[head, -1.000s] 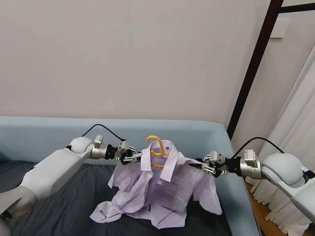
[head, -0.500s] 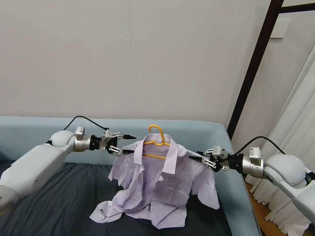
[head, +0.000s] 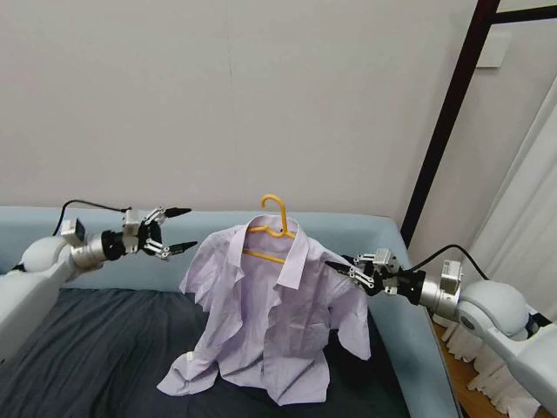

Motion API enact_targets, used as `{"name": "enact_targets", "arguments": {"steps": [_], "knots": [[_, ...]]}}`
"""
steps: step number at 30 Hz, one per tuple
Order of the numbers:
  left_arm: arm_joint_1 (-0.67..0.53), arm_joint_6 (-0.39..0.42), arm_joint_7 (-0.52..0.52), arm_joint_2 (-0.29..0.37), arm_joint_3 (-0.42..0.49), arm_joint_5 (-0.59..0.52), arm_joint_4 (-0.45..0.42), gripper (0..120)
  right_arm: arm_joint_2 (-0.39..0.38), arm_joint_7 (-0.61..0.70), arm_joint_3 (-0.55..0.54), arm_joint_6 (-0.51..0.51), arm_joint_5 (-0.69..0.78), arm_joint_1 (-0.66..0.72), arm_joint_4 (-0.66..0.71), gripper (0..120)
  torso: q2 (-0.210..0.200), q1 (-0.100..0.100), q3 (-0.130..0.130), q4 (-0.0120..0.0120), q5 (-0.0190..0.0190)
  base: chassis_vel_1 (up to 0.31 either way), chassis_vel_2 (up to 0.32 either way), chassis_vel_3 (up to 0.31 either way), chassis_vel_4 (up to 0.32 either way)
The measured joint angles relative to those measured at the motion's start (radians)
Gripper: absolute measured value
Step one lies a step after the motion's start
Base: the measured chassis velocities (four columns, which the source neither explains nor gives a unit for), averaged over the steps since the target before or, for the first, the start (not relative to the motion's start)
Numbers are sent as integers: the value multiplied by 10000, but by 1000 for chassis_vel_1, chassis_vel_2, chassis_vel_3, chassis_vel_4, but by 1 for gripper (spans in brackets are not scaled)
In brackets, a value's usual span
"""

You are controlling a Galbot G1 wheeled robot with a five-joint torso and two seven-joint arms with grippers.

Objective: Pick up the clothes from the sofa and hang them on the clothes hanger.

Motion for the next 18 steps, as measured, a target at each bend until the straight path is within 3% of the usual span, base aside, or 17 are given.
{"name": "enact_targets", "arguments": {"steps": [3, 5, 7, 9, 12, 13, 15, 17, 18], "knots": [[984, -169, -899, 131, -473, -408, -925, 100, -172, 195, 46, -76, 244, 7, 255, 8, 0, 0, 0, -2, 6, 0, 0, 0, 0], [2089, -369, -1963, 121, -935, -546, -2102, 100, -375, 582, 160, -285, 478, 80, 638, 8, 0, -1, -1, -18, 7, 0, 0, 0, 0], [3090, -549, -2822, -8, -1516, -314, -2986, 100, -507, 849, 198, -482, 627, 273, 850, 8, 0, 0, -1, -18, 6, 0, 0, 0, 0], [3349, -590, -3066, -60, -1684, -192, -3221, 100, -547, 908, 200, -527, 674, 329, 896, 8, 0, -1, -1, -18, 6, 0, 0, 0, 0], [4586, -761, -4280, -411, -2421, 601, -4369, 100, -720, 1205, 200, -704, 959, 612, 1037, 8, 0, -1, -1, -10, 7, 0, 0, 0, 0], [4586, -761, -4280, -411, -2421, 601, -4369, 100, -720, 1205, 200, -704, 959, 612, 1037, 8, 0, -1, -1, -10, 7, 0, 0, 0, 0], [5124, -846, -5285, -632, -2603, 1190, -4891, 100, -755, 1300, 201, -753, 1124, 711, 1075, 8, 0, -1, -1, -12, 10, 0, 0, 0, 0], [6072, -999, -7718, -1198, -2625, 2434, -5840, 100, -807, 1421, 236, -811, 1385, 824, 1169, 8, 0, 0, 0, -13, 7, 0, 0, 0, 0], [6072, -999, -7718, -1198, -2625, 2434, -5840, 100, -807, 1421, 236, -811, 1385, 824, 1169, 8, 0, 0, 0, -13, 7, 0, 0, 0, 0]]}}
